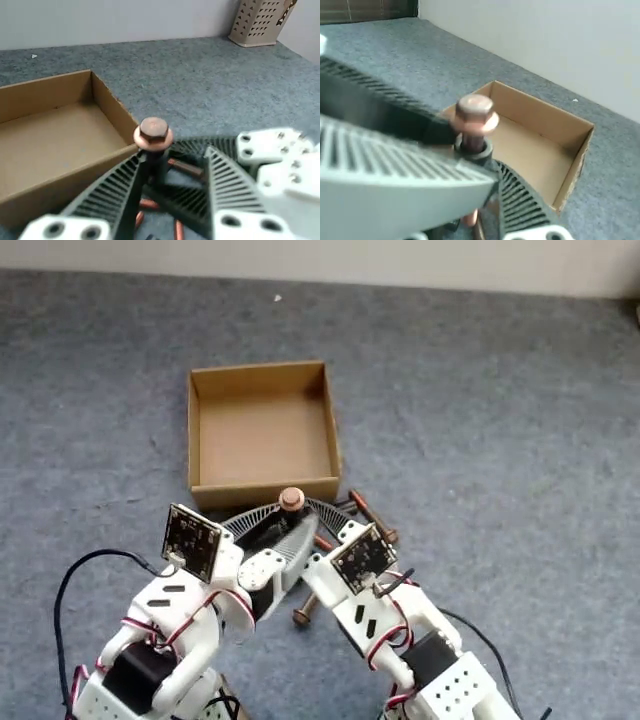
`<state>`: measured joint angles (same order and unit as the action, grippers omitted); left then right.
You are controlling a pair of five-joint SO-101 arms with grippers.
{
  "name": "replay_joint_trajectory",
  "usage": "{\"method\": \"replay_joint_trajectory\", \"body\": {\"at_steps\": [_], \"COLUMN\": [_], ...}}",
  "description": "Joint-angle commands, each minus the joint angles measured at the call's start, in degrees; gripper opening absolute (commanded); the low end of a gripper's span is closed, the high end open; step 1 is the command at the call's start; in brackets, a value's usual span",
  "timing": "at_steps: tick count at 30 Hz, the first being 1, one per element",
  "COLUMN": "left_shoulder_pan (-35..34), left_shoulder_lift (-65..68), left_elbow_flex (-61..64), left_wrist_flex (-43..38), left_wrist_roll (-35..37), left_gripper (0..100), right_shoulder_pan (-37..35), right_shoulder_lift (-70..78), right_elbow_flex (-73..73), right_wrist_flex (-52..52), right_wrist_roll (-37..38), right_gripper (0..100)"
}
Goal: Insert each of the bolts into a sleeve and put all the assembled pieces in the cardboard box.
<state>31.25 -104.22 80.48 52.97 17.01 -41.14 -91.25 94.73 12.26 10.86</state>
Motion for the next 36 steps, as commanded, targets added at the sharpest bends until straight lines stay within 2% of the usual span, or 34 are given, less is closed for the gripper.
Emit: {"method": "replay_joint_trajectory", "body": {"at_steps": [1,5,9,12,15,19,20,24,28,32,36], "left_shoulder_pan": [1.6,0.1,-6.5,-13.5,-21.4,-33.2,-35.8,-45.3,-51.0,-54.5,-55.1], "left_shoulder_lift": [0.3,0.2,0.2,0.2,0.2,0.2,0.2,0.2,0.2,0.2,0.2], "left_elbow_flex": [-2.6,-9.2,-15.0,-15.5,-15.3,-15.3,-15.2,-9.9,-0.7,7.7,13.8], "left_wrist_flex": [7.3,12.0,13.3,13.3,13.3,13.3,13.3,12.8,12.8,12.8,12.7], "left_wrist_roll": [0.1,0.0,-0.4,-1.9,-6.9,-11.0,-12.1,-14.3,-14.5,-14.6,-14.9], "left_gripper": [35,35,35,33,24,3,0,3,1,1,1], "right_shoulder_pan": [1.4,1.4,2.2,5.8,10.9,14.9,15.6,17.6,17.8,17.5,17.5], "right_shoulder_lift": [-0.9,-0.9,-0.9,-0.9,-0.9,-0.9,-0.9,-0.4,2.9,11.8,24.7], "right_elbow_flex": [-3.6,-3.6,-3.6,-3.6,-3.6,-3.3,-3.6,-8.0,-19.4,-31.1,-40.7], "right_wrist_flex": [-1.5,-1.5,-1.5,-1.5,-1.5,-0.2,2.1,17.0,29.3,35.2,36.3], "right_wrist_roll": [0.0,0.0,0.0,0.0,0.0,-0.1,-1.0,-11.4,-14.2,-16.2,-15.9], "right_gripper": [0.5,0.5,0.5,0.5,0.5,0.5,0.5,0.5,0.5,0.5,0.5]}}
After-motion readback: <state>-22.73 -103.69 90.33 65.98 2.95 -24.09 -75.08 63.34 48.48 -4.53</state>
